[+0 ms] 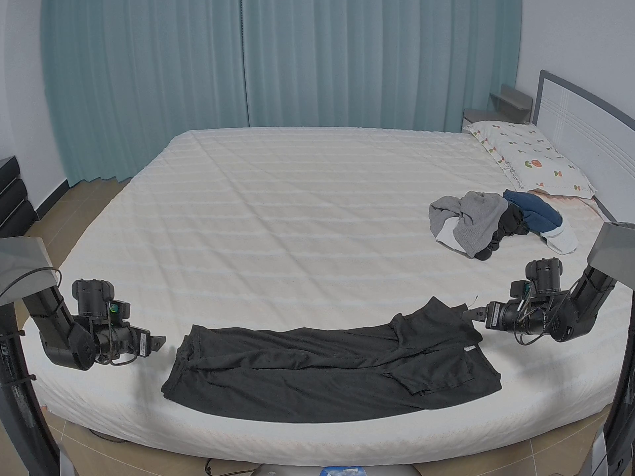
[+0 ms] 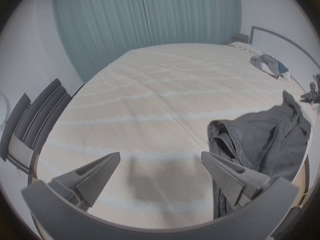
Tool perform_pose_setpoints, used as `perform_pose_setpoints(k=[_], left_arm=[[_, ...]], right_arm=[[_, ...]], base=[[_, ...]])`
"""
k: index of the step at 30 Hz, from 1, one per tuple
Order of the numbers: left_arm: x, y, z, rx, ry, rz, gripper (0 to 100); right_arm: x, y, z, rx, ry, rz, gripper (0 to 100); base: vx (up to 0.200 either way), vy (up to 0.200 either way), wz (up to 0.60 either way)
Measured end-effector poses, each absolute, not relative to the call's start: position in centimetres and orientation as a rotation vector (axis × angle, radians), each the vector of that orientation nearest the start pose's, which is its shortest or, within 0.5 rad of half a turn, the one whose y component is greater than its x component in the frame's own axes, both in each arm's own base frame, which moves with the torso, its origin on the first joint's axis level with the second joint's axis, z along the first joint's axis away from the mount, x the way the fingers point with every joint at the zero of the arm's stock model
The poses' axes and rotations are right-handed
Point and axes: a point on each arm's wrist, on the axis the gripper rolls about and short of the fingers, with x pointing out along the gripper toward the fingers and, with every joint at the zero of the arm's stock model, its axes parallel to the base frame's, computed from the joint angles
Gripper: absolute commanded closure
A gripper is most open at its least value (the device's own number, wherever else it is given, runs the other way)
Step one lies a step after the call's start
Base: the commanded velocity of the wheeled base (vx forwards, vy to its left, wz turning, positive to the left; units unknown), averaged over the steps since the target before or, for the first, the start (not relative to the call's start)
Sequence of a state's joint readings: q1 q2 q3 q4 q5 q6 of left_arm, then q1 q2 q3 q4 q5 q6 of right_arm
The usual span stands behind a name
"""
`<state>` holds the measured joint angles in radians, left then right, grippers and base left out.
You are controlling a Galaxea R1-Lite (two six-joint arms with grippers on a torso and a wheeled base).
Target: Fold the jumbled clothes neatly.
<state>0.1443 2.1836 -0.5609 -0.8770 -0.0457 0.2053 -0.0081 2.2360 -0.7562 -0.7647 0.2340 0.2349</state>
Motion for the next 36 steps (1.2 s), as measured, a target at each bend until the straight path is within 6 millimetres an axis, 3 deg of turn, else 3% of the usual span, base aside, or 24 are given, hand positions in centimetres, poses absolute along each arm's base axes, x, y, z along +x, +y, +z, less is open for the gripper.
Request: perform_pose_setpoints(k=[6,11,16,23,28,36], left_arm=[[31.5,5.3,1.3,0.025,0.756,0.027,0],[32.4,4.7,2.2,-0.195,0.742,0.059,0],[32.9,2.9,2.6,-0.466,0.740,0.098,0],[32.8,-1.5,2.8,-0.798,0.783,0.127,0],[31.5,-4.7,3.0,-0.877,0.834,0.099,0],[30.7,-5.9,3.1,-0.864,0.823,0.139,0]], right_arm=[[35.6,1.4,1.1,0.494,0.724,0.069,0],[35.7,2.5,1.4,0.616,0.726,0.046,0],[35.6,3.6,1.6,0.763,0.740,0.013,0],[35.0,4.8,1.6,0.901,0.765,-0.017,0],[34.1,5.1,1.5,0.955,0.741,-0.012,0],[32.2,5.1,1.7,0.963,0.726,-0.005,0]], base=[[0.000,0.000,0.00],[0.000,0.000,0.00],[0.000,0.000,0.00],[0.000,0.000,0.00],[0.000,0.000,0.00],[0.000,0.000,0.00]])
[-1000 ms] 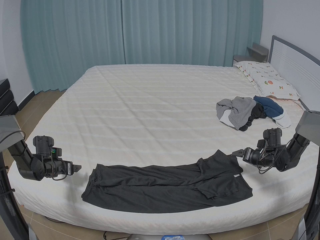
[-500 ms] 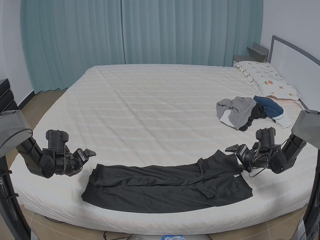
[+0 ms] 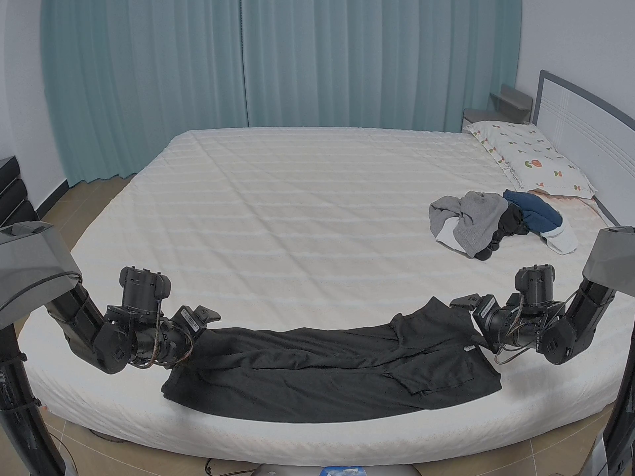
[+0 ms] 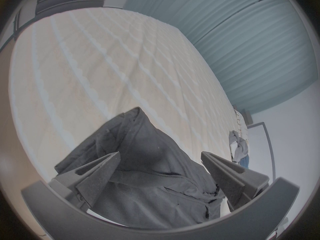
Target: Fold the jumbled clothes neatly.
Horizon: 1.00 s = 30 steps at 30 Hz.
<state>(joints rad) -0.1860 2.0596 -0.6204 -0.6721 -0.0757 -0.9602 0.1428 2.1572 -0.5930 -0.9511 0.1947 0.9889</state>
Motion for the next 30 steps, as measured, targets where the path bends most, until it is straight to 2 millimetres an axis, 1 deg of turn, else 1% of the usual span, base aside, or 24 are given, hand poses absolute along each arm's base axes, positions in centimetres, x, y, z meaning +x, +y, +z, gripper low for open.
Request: perform_pose_setpoints(k=[9,18,19,23,30], left_arm=[[29.9,-6.1,2.6,-0.731,0.819,0.162,0],[29.8,-6.5,1.6,-0.716,0.852,0.166,0],[29.8,-6.6,1.5,-0.716,0.854,0.166,100],[29.8,-6.9,1.2,-0.707,0.862,0.164,100],[29.6,-6.9,1.0,-0.685,0.869,0.177,100]], right_arm=[[31.5,5.0,2.3,0.944,0.702,-0.041,0],[31.1,6.0,2.1,0.918,0.718,-0.036,0],[31.1,6.1,2.1,0.917,0.719,-0.035,0],[30.9,6.4,2.0,0.907,0.730,-0.043,0],[30.9,6.9,1.5,0.881,0.738,-0.078,0]], base=[[0.000,0.000,0.00],[0.000,0.000,0.00],[0.000,0.000,0.00],[0.000,0.000,0.00],[0.000,0.000,0.00]])
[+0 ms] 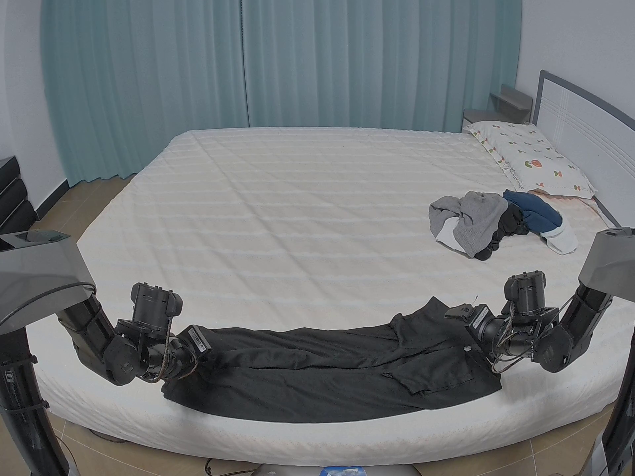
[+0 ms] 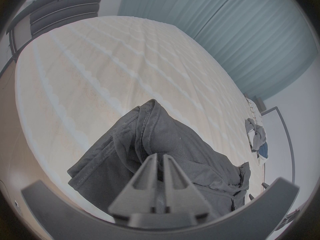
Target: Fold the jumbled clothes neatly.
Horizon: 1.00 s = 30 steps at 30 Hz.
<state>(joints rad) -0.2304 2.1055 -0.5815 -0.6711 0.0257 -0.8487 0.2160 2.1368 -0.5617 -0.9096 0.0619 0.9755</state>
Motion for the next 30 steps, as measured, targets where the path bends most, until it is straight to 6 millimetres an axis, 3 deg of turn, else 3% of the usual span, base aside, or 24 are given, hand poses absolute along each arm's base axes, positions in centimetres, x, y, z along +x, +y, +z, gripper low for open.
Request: perform_pose_setpoints(k=[10,19,26,27,30], left_arm=[[29.7,-6.4,2.1,-0.679,0.813,0.194,100],[30.7,-5.4,3.9,-0.724,0.661,0.186,100],[30.4,-5.0,3.6,-0.724,0.684,0.193,100],[30.4,-5.1,3.5,-0.722,0.689,0.193,0],[30.2,-5.5,3.1,-0.719,0.711,0.181,0]], right_arm=[[30.7,8.0,1.1,0.869,0.759,-0.060,0],[31.7,8.5,0.2,0.872,0.738,-0.104,0],[32.0,8.6,-0.1,0.883,0.735,-0.111,0],[32.0,8.6,-0.2,0.883,0.736,-0.113,0],[32.0,8.6,-0.3,0.881,0.740,-0.114,0]], base=[[0.000,0.000,0.00],[0.000,0.000,0.00],[0.000,0.000,0.00],[0.000,0.000,0.00],[0.000,0.000,0.00]])
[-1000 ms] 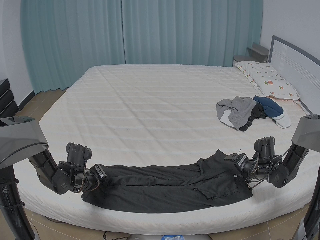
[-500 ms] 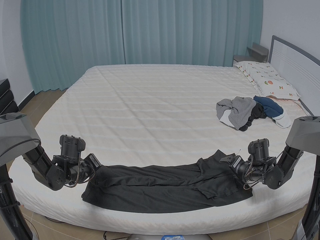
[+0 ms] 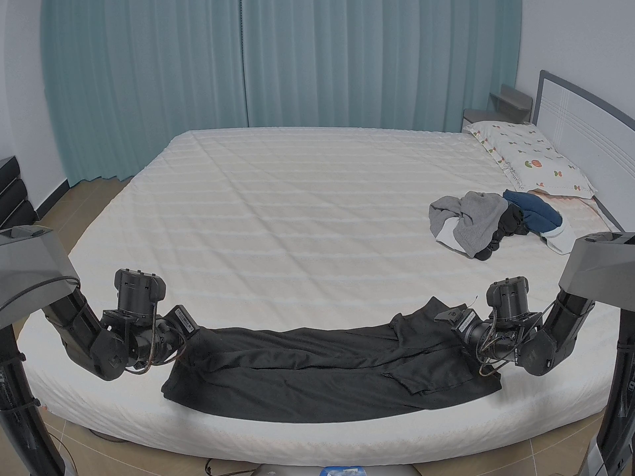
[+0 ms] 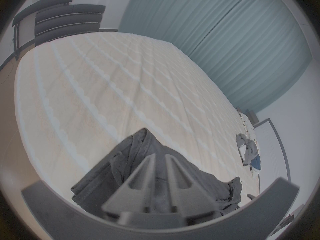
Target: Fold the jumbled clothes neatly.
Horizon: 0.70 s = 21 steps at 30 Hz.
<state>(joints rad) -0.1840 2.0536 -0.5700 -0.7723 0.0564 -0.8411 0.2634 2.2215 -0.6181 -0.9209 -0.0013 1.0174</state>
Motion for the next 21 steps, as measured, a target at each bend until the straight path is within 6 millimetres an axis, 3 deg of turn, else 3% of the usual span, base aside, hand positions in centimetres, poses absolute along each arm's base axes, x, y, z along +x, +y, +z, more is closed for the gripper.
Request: perform_pose_setpoints(k=[21], left_arm=[[28.0,-8.0,1.3,-0.642,0.836,0.110,0]], right_arm=[[31.8,8.6,-0.4,0.882,0.745,-0.115,0]], base=[[0.000,0.000,0.00]])
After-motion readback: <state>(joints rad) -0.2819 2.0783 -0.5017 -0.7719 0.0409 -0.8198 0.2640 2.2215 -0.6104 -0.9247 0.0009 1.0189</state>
